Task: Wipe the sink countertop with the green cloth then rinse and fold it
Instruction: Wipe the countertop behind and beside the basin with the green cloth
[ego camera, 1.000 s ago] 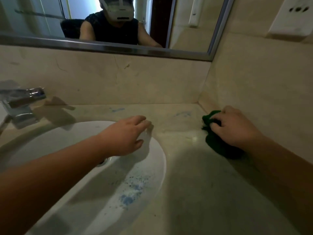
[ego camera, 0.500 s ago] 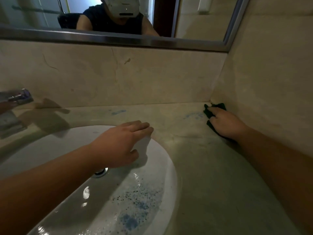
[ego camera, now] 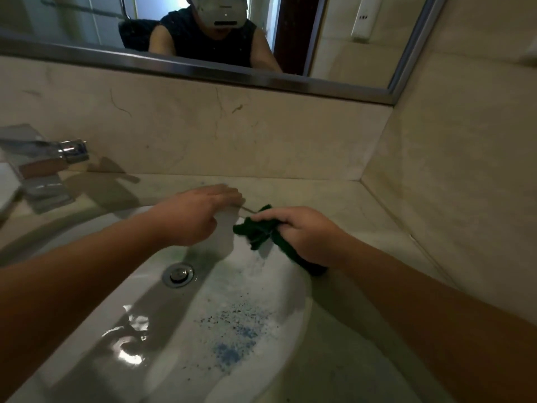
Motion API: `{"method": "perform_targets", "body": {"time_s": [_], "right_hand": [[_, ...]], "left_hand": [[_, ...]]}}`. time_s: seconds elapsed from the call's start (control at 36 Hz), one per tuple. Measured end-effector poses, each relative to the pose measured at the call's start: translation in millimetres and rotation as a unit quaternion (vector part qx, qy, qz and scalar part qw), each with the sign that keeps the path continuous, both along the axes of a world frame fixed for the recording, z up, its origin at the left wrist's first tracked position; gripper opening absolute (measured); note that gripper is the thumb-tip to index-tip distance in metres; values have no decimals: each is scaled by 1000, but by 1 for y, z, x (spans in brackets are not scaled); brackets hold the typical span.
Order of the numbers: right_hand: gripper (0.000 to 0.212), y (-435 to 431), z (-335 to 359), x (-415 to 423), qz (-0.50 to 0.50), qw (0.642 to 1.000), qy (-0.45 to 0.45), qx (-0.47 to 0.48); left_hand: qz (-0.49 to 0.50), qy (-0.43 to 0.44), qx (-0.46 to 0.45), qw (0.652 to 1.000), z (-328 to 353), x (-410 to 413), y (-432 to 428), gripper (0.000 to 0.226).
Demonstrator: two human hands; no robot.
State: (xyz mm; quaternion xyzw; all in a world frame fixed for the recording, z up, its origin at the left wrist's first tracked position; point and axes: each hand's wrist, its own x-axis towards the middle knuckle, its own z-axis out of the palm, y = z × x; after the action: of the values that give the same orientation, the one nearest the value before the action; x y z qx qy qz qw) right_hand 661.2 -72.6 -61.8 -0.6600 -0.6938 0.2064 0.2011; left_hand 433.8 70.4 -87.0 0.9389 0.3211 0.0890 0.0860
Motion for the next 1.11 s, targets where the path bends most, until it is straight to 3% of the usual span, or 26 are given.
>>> {"method": "perform_targets", "body": {"time_s": [0.08, 0.22, 0.36, 0.42, 0.53, 0.69, 0.83, 0.94, 1.06, 1.11], "right_hand": [[52, -18, 31, 22, -41, 997, 52, 31], [45, -34, 60, 98, -130, 985, -58, 98], [54, -30, 0, 148, -191, 961, -185, -74], [57, -22, -19, 155, -208, 955, -203, -60], [55, 7, -26, 148, -217, 955, -199, -28], [55, 30, -28, 64, -114, 979, -169, 24], [52, 20, -22, -13, -5, 998, -49, 50], [50, -2, 6, -9, -27, 995, 35, 85], [48, -31, 43, 38, -110, 978, -27, 174], [49, -43, 42, 65, -129, 976, -115, 130]], "left_hand": [[-21, 37, -16, 999, 0, -2, 1, 90], [-37, 57, -3, 998, -2, -1, 1, 91], [-41, 45, 4, 998, -7, -3, 2, 95], [-42, 41, 0, 998, -10, -3, 5, 96], [-49, 38, -6, 998, -12, -3, 9, 95], [-46, 44, -2, 998, -13, -4, 11, 96], [-23, 63, -11, 998, -7, -2, 7, 99], [-21, 69, -18, 997, -1, -1, 4, 96], [-37, 65, -20, 997, -2, -1, 5, 93], [-37, 67, -14, 997, -4, -1, 6, 94]]}}
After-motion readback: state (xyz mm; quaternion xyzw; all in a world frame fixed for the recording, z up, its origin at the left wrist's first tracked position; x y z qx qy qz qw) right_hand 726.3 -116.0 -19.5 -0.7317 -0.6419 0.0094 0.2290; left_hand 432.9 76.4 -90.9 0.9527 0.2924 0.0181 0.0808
